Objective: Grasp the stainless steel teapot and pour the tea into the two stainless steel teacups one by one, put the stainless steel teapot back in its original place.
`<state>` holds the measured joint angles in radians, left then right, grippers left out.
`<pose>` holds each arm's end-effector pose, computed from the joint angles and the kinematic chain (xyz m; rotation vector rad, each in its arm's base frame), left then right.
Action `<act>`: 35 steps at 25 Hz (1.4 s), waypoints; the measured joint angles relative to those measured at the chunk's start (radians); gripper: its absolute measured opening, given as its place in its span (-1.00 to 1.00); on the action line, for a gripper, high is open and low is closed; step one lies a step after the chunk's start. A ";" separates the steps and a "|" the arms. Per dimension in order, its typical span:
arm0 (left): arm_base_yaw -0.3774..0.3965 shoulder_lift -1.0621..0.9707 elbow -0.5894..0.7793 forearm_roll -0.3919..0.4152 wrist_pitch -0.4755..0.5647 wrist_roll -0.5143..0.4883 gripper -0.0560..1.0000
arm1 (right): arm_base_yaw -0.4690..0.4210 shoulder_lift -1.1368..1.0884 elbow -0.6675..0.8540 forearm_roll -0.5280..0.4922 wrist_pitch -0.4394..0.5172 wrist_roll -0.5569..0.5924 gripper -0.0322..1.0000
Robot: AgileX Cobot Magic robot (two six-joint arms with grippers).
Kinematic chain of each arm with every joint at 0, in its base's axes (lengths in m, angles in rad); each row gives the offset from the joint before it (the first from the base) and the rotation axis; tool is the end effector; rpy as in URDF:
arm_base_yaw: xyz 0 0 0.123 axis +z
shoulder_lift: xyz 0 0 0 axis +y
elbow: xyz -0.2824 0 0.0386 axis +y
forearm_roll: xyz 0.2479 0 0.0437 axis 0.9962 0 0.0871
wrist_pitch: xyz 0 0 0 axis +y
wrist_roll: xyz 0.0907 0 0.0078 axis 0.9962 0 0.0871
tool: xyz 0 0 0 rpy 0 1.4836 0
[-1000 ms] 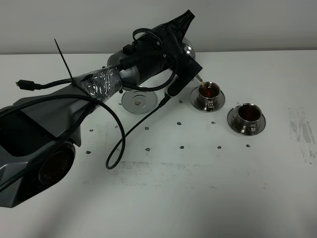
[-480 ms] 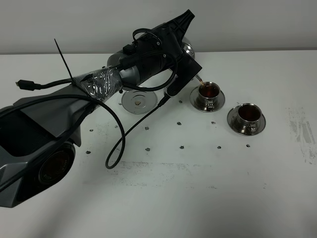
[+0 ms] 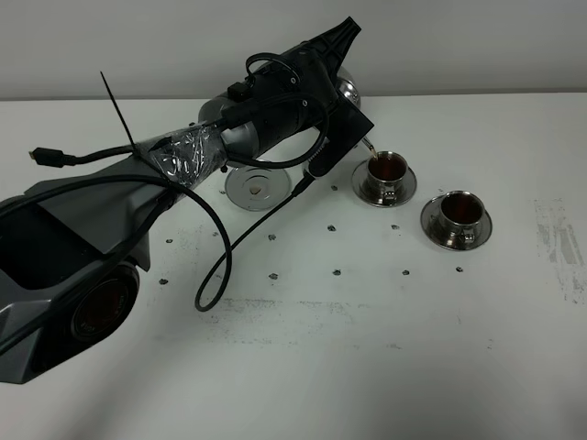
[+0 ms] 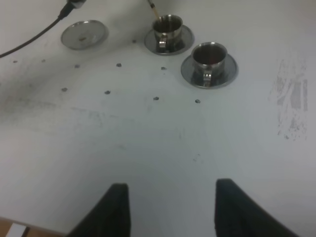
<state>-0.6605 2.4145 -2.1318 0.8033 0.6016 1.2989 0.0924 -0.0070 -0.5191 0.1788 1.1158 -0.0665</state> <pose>0.4599 -0.3102 0.2050 2.2801 0.8169 1.1544 -0.0126 0.0135 0.2790 -0.1811 2.0600 0.2305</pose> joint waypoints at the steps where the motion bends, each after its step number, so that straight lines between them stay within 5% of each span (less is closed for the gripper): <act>1: -0.001 0.000 0.000 0.001 -0.001 0.000 -0.44 | 0.000 0.000 0.000 0.000 0.000 0.000 -0.18; 23: 0.006 0.000 0.000 -0.071 0.016 -0.077 -0.44 | 0.000 0.000 0.000 0.000 0.000 0.000 -0.18; 35: 0.059 -0.051 0.000 -0.302 0.072 -0.153 -0.44 | 0.000 0.000 0.000 0.000 0.000 0.000 -0.18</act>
<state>-0.6018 2.3639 -2.1318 0.5009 0.6738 1.1460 0.0924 -0.0070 -0.5191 0.1788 1.1158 -0.0665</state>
